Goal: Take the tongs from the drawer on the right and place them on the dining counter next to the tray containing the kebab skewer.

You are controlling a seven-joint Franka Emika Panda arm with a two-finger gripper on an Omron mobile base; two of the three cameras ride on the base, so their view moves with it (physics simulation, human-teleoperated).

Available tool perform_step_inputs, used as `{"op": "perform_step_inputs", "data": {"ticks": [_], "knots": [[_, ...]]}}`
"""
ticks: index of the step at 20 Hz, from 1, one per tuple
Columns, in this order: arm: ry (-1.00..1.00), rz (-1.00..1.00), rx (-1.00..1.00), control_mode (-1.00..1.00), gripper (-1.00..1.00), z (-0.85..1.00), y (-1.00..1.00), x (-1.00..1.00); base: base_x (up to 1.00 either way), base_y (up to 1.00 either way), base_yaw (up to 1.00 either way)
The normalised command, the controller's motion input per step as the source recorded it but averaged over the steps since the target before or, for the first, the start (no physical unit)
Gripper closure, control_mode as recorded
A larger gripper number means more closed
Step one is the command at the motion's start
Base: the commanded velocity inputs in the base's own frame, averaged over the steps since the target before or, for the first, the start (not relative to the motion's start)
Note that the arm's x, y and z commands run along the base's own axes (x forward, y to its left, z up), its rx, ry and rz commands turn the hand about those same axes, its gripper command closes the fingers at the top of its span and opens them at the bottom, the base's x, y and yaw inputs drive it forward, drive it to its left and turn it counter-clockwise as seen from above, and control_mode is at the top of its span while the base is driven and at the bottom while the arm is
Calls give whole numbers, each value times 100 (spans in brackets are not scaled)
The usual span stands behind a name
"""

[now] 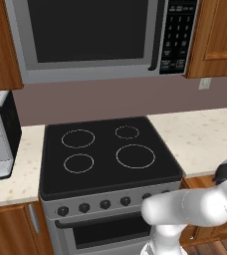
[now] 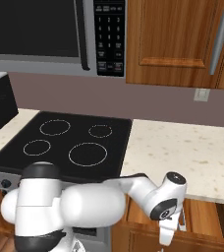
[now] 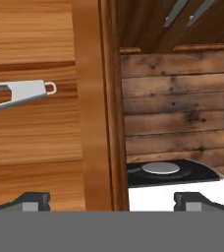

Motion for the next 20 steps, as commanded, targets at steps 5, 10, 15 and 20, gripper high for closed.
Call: {"op": "perform_step_inputs", "data": {"ticks": [5,10,15,20], "knots": [[0,0,0,-100,-100,-34,0,12,0,0,0],[0,0,0,-100,-100,-34,0,10,0,0,0],[1,0,0,-100,-100,-22,0,6,0,0,0],[1,-1,0,-100,-100,-12,-7,-52,0,0,0]]}}
